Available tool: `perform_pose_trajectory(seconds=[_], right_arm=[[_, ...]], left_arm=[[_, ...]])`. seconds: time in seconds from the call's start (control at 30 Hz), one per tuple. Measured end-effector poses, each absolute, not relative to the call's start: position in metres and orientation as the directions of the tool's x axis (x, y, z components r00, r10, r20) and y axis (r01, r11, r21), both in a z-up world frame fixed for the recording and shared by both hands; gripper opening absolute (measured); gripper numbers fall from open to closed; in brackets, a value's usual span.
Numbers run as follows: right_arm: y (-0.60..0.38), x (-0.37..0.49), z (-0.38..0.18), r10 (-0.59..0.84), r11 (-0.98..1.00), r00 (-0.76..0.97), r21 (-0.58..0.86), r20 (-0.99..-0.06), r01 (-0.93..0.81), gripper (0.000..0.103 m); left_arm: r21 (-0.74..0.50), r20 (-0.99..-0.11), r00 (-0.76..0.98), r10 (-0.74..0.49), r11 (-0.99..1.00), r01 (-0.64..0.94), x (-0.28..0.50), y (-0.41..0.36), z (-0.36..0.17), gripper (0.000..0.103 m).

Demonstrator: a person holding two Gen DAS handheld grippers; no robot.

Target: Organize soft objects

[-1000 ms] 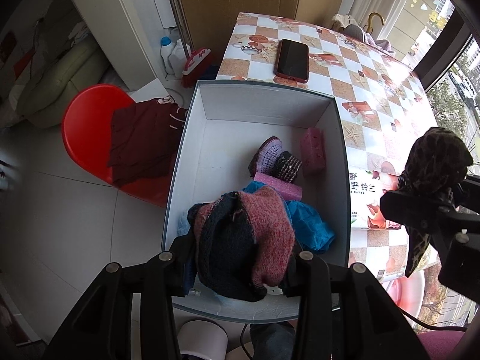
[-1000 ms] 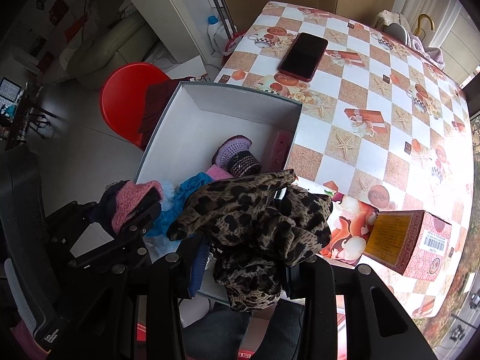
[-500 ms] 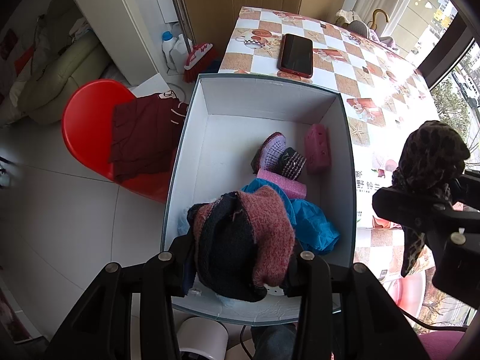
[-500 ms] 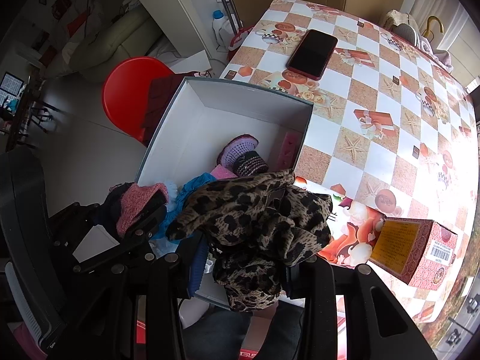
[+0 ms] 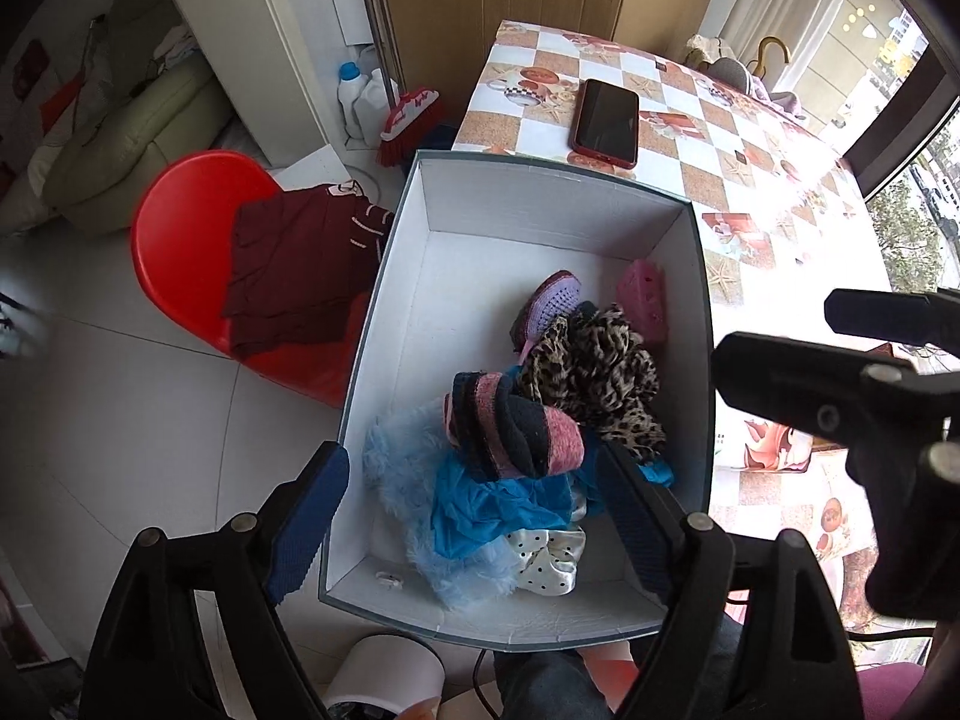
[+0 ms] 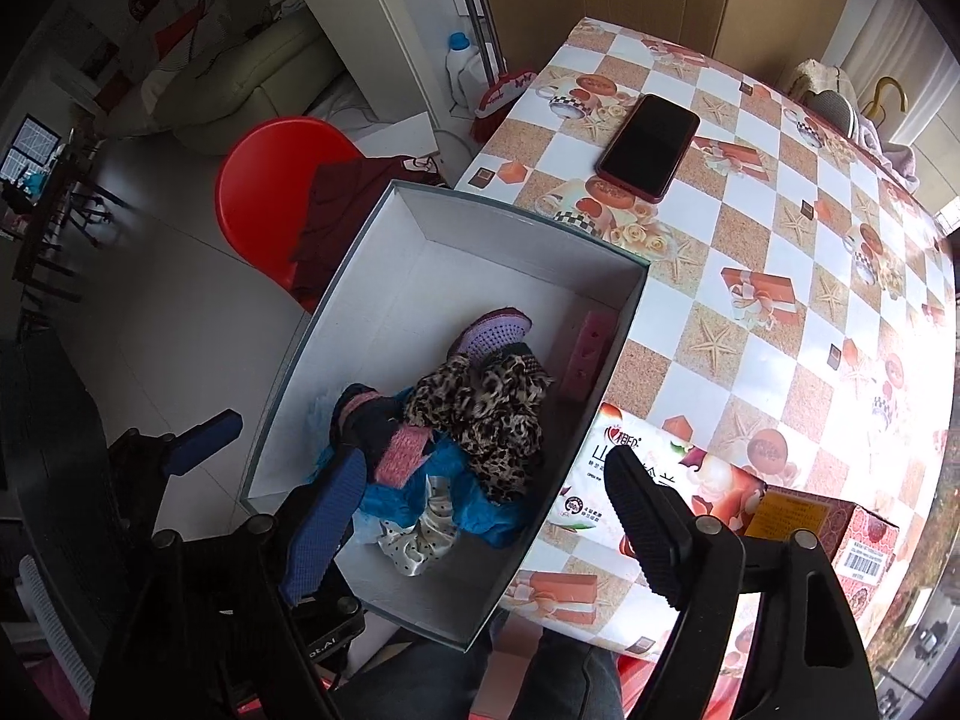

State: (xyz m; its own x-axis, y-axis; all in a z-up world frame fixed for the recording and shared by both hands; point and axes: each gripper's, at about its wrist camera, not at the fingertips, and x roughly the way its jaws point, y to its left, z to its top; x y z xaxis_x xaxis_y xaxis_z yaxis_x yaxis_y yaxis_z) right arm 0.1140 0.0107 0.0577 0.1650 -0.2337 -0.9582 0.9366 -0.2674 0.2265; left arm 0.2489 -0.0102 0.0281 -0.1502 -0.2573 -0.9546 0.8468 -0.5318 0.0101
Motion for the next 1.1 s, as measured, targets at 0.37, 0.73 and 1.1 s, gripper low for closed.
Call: perform_pose_trajectory(seconds=[0.37, 0.73, 1.1], right_arm=[[0.020, 0.102, 0.063, -0.234, -0.332, 0.112, 0.187, -0.966, 0.924, 0.103], [0.028, 0.109, 0.066, -0.234, -0.353, 0.112, 0.191, -0.966, 0.916, 0.103], [0.037, 0.120, 0.068, -0.247, -0.397, 0.098, 0.193, -0.964, 0.897, 0.103]], left_arm=[[0.015, -0.940, -0.160, -0.300, -0.507, 0.862, 0.259, -0.007, 0.040, 0.087], [0.031, -0.940, -0.152, -0.306, -0.521, 0.853, 0.267, 0.000, 0.042, 0.087], [0.029, -0.940, -0.161, -0.302, -0.540, 0.841, 0.279, -0.001, 0.039, 0.087]])
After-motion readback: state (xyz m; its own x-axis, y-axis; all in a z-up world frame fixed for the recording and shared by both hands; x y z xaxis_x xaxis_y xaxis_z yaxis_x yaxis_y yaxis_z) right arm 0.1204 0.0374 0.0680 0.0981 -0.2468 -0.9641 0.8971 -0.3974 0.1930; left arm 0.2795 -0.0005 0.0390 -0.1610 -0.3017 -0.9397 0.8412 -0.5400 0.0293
